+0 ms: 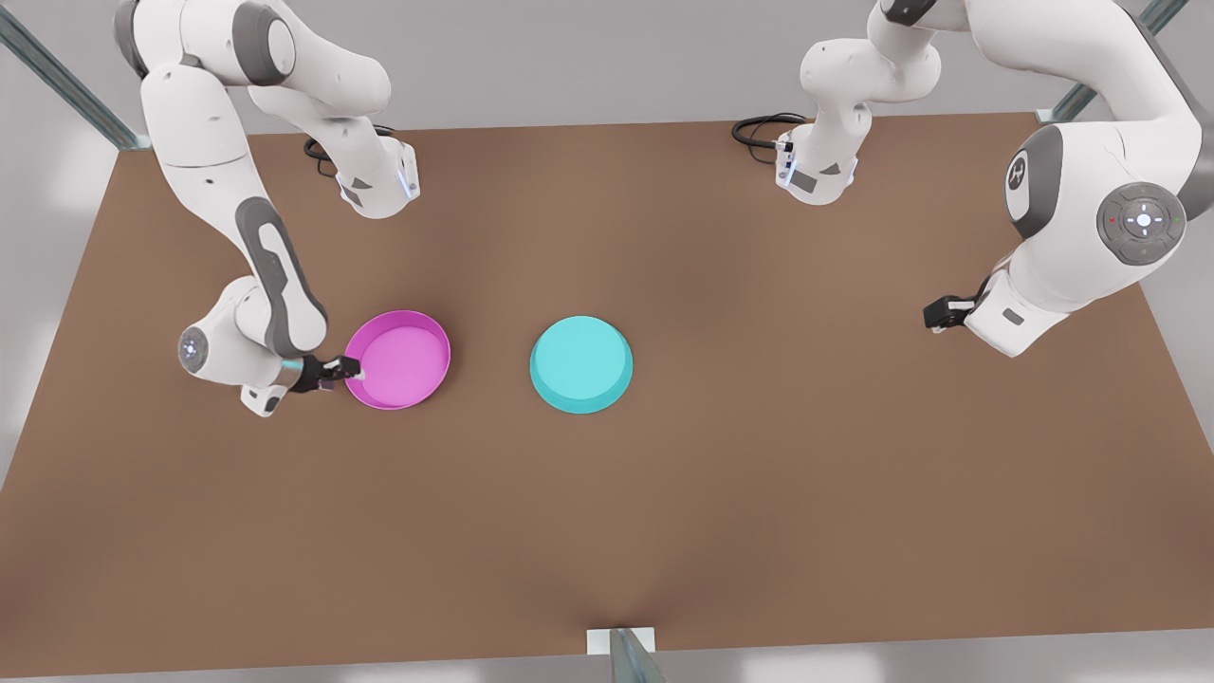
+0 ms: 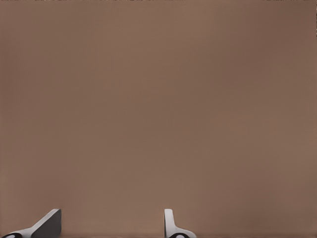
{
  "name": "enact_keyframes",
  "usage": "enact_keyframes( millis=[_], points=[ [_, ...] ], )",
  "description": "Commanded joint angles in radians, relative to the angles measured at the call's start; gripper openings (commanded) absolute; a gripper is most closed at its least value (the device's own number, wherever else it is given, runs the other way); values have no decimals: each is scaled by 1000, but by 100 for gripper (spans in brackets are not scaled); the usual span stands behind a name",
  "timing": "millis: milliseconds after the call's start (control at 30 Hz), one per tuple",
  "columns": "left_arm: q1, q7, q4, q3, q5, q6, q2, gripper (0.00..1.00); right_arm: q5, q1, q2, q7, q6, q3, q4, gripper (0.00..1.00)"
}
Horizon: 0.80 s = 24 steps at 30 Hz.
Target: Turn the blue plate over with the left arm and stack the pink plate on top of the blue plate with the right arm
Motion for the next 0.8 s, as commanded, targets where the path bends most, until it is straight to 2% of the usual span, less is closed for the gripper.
enact_keyframes(
  millis=[0,67,267,567,667,733,767],
  points=[
    [0,0,0,0,-1,0,0,100,0,0,2,-1,0,0,0,78],
    [0,0,0,0,-1,-1,0,100,2,0,11,-32,2,-1,0,78],
    [0,0,0,2,-1,0,0,100,23,0,19,-29,-3,-3,3,57],
    [2,0,0,2,-1,4,1,100,25,2,31,-30,-3,-3,3,54],
    [2,2,-2,2,-1,4,1,100,26,14,31,-30,-3,-3,3,50],
    [3,6,0,5,-5,4,1,100,28,14,31,-30,-3,-3,3,41],
    [3,6,0,5,-5,4,1,100,28,14,31,-30,-3,-3,3,41]
  ],
)
